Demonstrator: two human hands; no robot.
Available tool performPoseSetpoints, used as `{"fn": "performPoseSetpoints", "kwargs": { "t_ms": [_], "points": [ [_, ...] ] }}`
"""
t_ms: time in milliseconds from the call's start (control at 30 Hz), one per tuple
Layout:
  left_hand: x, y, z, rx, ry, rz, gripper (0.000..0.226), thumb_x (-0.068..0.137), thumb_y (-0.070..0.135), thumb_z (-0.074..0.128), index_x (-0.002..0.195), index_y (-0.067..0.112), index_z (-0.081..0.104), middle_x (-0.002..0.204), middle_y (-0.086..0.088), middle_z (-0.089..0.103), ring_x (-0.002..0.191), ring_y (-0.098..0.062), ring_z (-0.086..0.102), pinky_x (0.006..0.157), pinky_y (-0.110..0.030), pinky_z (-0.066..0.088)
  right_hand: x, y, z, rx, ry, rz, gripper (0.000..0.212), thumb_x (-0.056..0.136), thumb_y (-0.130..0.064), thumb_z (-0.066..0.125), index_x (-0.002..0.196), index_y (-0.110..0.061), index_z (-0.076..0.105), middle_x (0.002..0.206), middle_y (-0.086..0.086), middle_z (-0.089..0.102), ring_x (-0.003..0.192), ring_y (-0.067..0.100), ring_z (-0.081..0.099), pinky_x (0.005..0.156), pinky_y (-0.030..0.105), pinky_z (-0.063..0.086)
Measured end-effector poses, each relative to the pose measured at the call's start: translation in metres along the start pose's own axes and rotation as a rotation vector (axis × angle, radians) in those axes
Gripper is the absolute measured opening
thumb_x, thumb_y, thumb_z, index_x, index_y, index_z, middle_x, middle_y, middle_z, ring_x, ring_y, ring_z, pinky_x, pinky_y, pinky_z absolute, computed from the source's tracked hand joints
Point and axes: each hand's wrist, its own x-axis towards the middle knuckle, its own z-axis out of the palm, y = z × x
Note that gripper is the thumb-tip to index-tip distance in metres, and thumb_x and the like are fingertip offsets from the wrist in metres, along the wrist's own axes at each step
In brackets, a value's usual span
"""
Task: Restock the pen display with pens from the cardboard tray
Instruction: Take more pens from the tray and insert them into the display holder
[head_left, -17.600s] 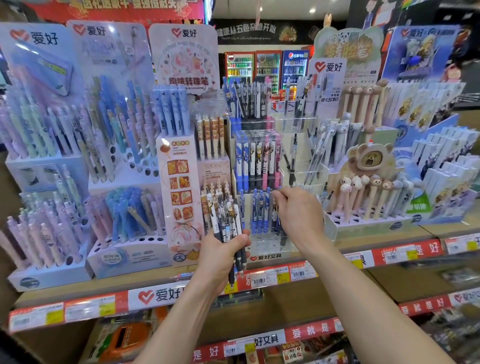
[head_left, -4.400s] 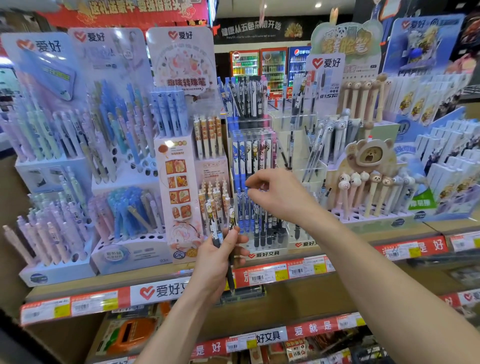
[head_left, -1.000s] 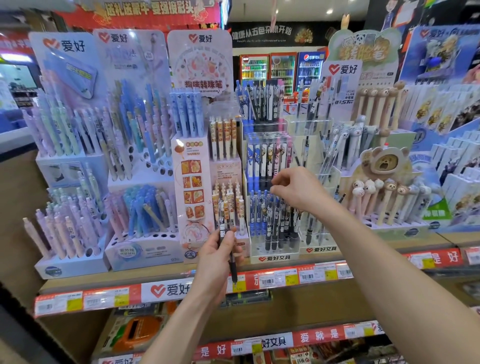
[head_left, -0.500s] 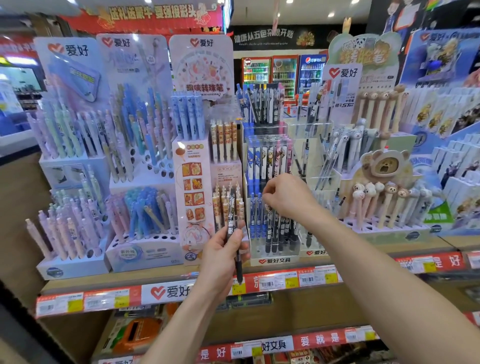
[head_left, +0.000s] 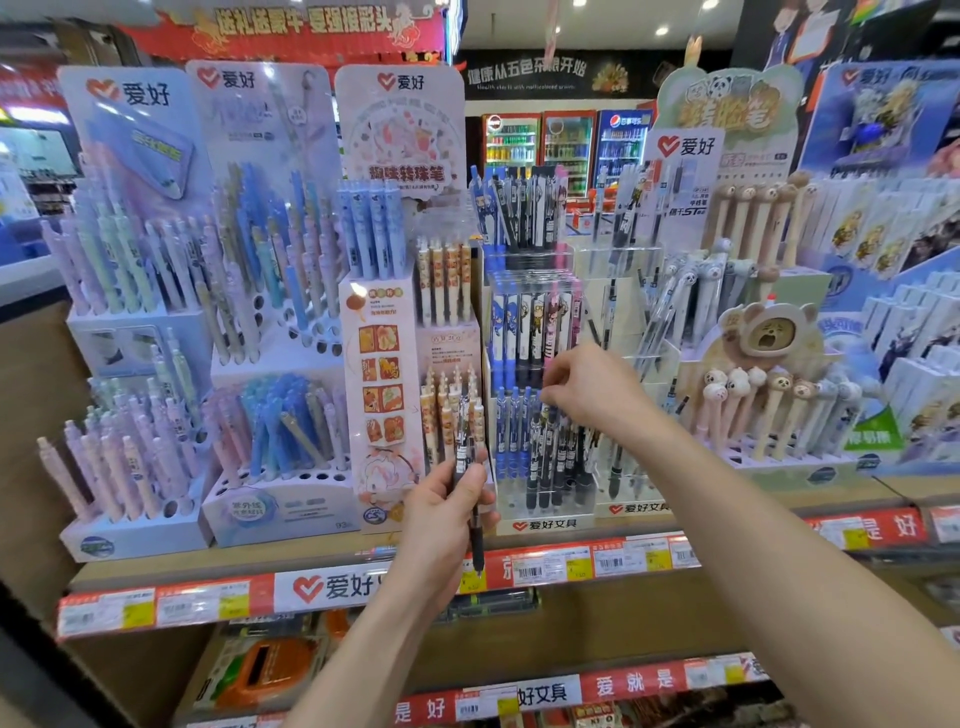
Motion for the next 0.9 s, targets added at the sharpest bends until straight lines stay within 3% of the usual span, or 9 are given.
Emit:
{"fn": "performPoseSetpoints", "kwargs": {
  "t_ms": [100, 200, 333, 433, 667, 767, 833, 900],
  "points": [
    [0.003, 0.0, 0.0, 0.027, 0.014, 0.017, 0.015, 0.098, 0.017, 0.061, 0.108, 0.009, 0.069, 0.077, -0.003, 0.063, 0.075, -0.016, 0.058, 0.077, -0.037, 0.054, -0.003, -0.002, -0.007, 0.096, 0.029, -0.026, 0.021, 0.093, -0.027, 0.068, 0.111, -0.017, 0.071, 0.094, -0.006, 0.07, 0.072, 0.01, 0.068, 0.065, 0.022, 0.051],
    [0.004, 0.004, 0.004, 0.008, 0.035, 0.027, 0.013, 0.094, 0.016, 0.065, 0.102, 0.007, 0.069, 0.08, -0.008, 0.064, 0.075, -0.018, 0.061, 0.071, -0.035, 0.055, -0.009, -0.011, -0.021, 0.216, 0.076, -0.064, 0.017, 0.093, -0.026, 0.067, 0.107, -0.019, 0.073, 0.09, -0.01, 0.068, 0.074, 0.007, 0.065, 0.069, 0.022, 0.049],
    [0.005, 0.012, 0.013, -0.051, 0.019, 0.02, 0.016, 0.092, 0.013, 0.068, 0.108, 0.012, 0.069, 0.094, -0.009, 0.072, 0.083, -0.018, 0.067, 0.068, -0.03, 0.056, -0.021, -0.028, -0.032, 0.338, -0.156, -0.182, 0.014, 0.09, -0.028, 0.071, 0.101, -0.021, 0.077, 0.089, -0.011, 0.073, 0.086, 0.008, 0.069, 0.076, 0.024, 0.055],
    [0.007, 0.017, 0.018, -0.08, 0.007, 0.014, 0.016, 0.092, 0.013, 0.067, 0.107, 0.01, 0.07, 0.095, -0.009, 0.073, 0.083, -0.017, 0.068, 0.066, -0.028, 0.056, -0.027, -0.034, -0.031, 0.329, -0.321, -0.228, 0.019, 0.09, -0.032, 0.072, 0.104, -0.022, 0.077, 0.09, -0.015, 0.072, 0.084, -0.002, 0.065, 0.071, 0.017, 0.046],
    [0.01, 0.023, 0.024, -0.069, -0.014, 0.05, 0.016, 0.093, 0.014, 0.066, 0.108, 0.011, 0.073, 0.093, -0.004, 0.075, 0.081, -0.012, 0.071, 0.067, -0.027, 0.056, -0.026, -0.032, -0.026, 0.398, -0.385, -0.206, 0.015, 0.089, -0.028, 0.074, 0.1, -0.019, 0.075, 0.095, -0.005, 0.075, 0.094, 0.011, 0.068, 0.087, 0.029, 0.052],
    [0.007, 0.022, 0.026, -0.027, -0.003, 0.068, 0.018, 0.097, 0.021, 0.062, 0.11, 0.013, 0.073, 0.094, -0.003, 0.077, 0.089, -0.015, 0.072, 0.074, -0.032, 0.058, -0.023, -0.03, -0.029, 0.423, -0.387, -0.182, 0.007, 0.092, -0.019, 0.07, 0.098, -0.016, 0.073, 0.088, -0.002, 0.074, 0.083, 0.011, 0.068, 0.079, 0.03, 0.054],
    [0.003, 0.021, 0.025, 0.029, 0.031, 0.088, 0.02, 0.1, 0.026, 0.057, 0.106, 0.016, 0.073, 0.09, 0.0, 0.077, 0.084, -0.011, 0.07, 0.067, -0.026, 0.057, -0.02, -0.028, -0.037, 0.484, -0.352, -0.151, 0.007, 0.094, -0.014, 0.067, 0.1, -0.011, 0.07, 0.085, 0.001, 0.073, 0.076, 0.01, 0.068, 0.072, 0.029, 0.055],
    [-0.001, 0.019, 0.022, 0.11, 0.082, 0.118, 0.025, 0.102, 0.032, 0.051, 0.109, 0.02, 0.072, 0.102, -0.013, 0.075, 0.088, -0.015, 0.071, 0.071, -0.029, 0.059, -0.015, -0.026, -0.047, 0.548, -0.29, -0.127, 0.008, 0.095, -0.011, 0.064, 0.101, -0.008, 0.068, 0.086, 0.007, 0.073, 0.072, 0.011, 0.068, 0.068, 0.028, 0.056]
  ]
}}
